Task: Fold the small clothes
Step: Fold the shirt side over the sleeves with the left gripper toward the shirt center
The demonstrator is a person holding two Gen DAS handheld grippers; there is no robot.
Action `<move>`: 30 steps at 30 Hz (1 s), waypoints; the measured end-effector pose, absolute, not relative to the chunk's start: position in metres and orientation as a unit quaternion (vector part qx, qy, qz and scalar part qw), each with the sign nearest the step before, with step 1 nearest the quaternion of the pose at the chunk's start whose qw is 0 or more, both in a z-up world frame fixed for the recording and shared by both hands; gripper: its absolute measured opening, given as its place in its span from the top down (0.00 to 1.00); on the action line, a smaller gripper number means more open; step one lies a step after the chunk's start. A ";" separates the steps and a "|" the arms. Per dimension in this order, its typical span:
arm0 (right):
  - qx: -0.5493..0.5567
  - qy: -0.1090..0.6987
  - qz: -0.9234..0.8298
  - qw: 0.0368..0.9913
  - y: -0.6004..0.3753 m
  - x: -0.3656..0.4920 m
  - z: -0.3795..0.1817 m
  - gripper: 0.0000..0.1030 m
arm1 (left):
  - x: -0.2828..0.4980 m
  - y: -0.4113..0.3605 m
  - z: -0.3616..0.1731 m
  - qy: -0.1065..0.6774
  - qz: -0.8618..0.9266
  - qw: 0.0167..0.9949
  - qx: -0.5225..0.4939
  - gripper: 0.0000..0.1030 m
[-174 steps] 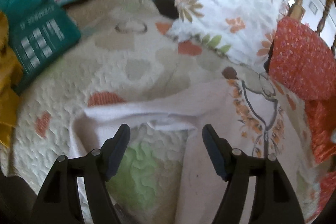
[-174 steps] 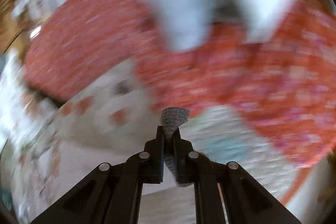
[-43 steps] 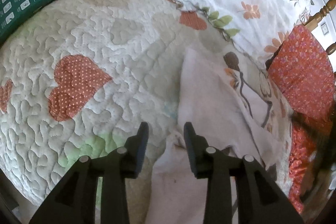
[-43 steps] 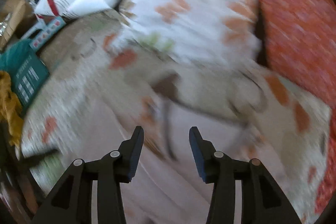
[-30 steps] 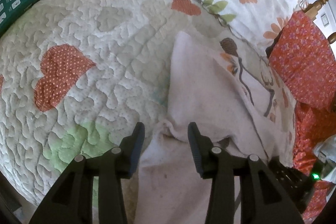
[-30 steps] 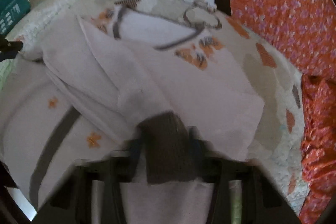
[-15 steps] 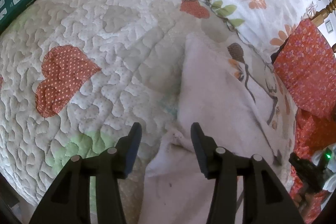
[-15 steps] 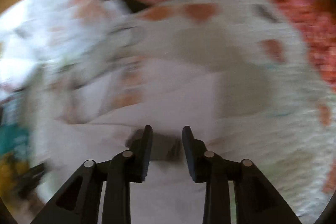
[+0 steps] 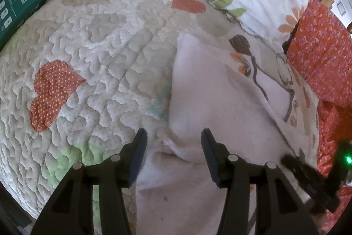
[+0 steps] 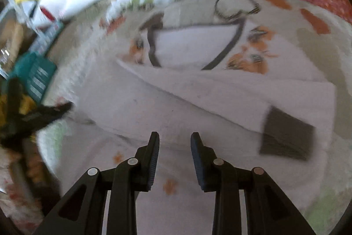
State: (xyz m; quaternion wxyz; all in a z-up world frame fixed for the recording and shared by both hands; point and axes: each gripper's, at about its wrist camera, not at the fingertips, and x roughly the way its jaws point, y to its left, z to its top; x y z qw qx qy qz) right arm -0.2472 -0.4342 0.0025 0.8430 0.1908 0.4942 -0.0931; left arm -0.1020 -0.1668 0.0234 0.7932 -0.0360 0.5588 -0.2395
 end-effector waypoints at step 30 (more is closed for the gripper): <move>0.292 0.424 -0.232 0.825 -0.483 -0.369 0.023 0.56 | -0.090 -0.131 0.030 0.556 -0.236 0.797 -0.011 0.40</move>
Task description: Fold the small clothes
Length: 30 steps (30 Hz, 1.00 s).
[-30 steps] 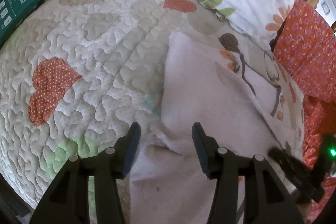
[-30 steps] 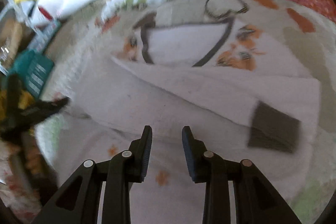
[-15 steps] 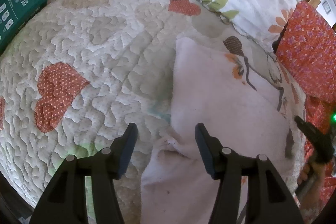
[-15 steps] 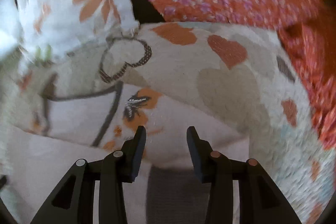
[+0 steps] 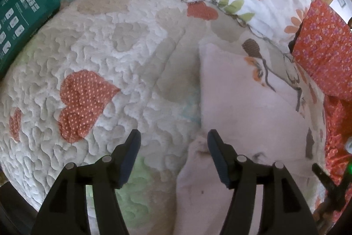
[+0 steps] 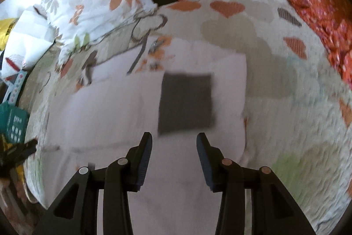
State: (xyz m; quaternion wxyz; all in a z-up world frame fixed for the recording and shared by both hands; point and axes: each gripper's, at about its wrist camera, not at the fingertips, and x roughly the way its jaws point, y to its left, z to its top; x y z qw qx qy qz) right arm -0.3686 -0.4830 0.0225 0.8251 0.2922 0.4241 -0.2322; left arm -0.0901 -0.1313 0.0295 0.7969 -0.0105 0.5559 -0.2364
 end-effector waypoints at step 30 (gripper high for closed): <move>0.489 0.333 -0.189 0.784 -0.462 -0.333 -0.013 0.51 | -0.100 -0.177 -0.012 0.646 -0.328 0.658 -0.207 0.28</move>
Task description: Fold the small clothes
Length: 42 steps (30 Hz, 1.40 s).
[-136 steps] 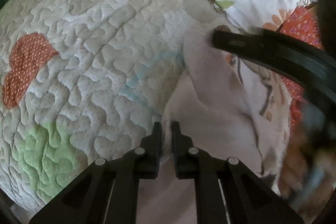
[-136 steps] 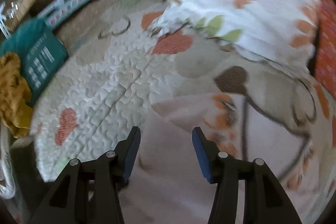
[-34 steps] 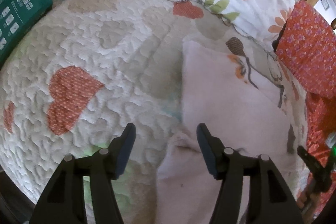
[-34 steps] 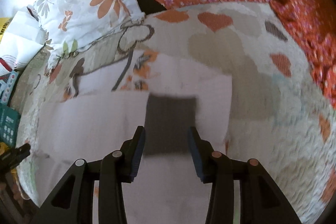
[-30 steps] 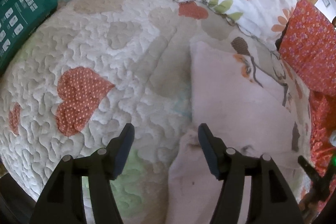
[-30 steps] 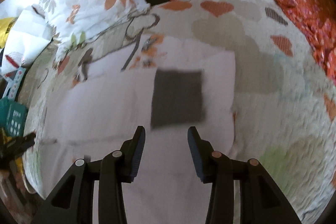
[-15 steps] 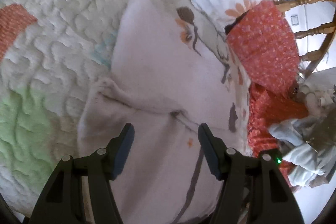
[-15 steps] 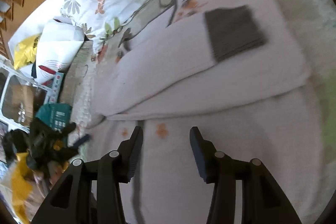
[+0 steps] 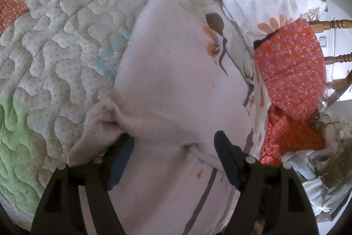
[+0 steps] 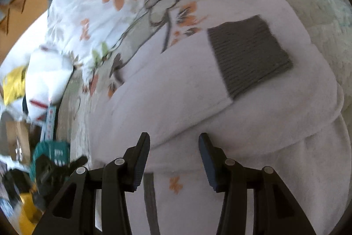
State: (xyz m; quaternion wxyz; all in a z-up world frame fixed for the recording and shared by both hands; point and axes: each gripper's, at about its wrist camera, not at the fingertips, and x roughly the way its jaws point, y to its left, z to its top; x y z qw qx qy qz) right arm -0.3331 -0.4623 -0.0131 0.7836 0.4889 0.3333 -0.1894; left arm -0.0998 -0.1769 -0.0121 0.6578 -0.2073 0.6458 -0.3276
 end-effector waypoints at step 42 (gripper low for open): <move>0.295 0.396 -0.333 0.803 -0.485 -0.340 0.009 0.86 | -0.111 -0.106 0.036 0.566 -0.270 0.777 -0.057 0.48</move>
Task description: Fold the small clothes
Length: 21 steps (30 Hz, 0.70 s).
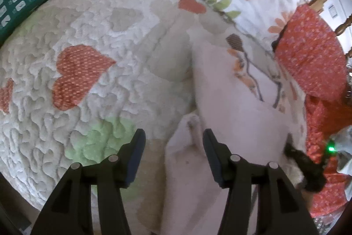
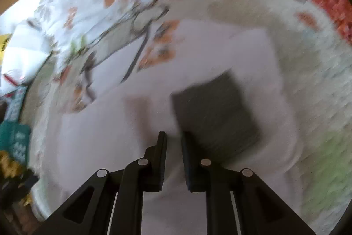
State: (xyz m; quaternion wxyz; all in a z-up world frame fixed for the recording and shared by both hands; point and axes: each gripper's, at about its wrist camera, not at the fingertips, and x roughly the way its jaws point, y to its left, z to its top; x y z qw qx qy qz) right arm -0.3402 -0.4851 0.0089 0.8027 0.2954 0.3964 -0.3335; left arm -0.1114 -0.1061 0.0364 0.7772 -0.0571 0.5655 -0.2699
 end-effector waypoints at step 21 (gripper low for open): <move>0.520 0.293 -0.157 0.787 -0.422 -0.545 -0.039 0.56 | -0.206 -0.062 0.000 0.571 -0.320 0.752 -0.080 0.42</move>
